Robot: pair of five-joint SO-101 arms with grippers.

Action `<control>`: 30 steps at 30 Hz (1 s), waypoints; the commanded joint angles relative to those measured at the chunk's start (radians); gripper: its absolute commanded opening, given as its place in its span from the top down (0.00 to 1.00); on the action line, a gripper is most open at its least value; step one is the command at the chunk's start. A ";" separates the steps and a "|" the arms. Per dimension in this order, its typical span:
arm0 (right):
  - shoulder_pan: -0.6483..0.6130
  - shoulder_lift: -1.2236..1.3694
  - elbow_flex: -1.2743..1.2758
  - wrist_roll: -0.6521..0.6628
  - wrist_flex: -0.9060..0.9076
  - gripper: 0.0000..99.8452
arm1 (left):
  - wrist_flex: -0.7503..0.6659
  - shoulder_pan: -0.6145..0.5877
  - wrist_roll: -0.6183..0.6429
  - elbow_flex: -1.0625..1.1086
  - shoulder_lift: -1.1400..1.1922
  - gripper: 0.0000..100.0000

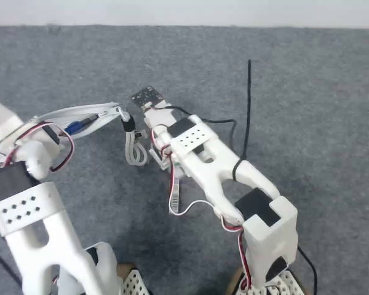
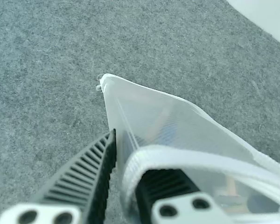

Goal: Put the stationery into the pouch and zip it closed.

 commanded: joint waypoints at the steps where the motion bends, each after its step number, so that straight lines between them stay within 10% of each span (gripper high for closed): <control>1: 0.036 -0.104 -0.041 0.035 0.077 0.99 | -0.041 -0.005 0.011 -0.042 0.000 0.99; 30: -0.068 -0.056 -0.046 -0.051 -0.022 0.83 | -0.044 -0.038 0.011 -0.050 0.000 0.99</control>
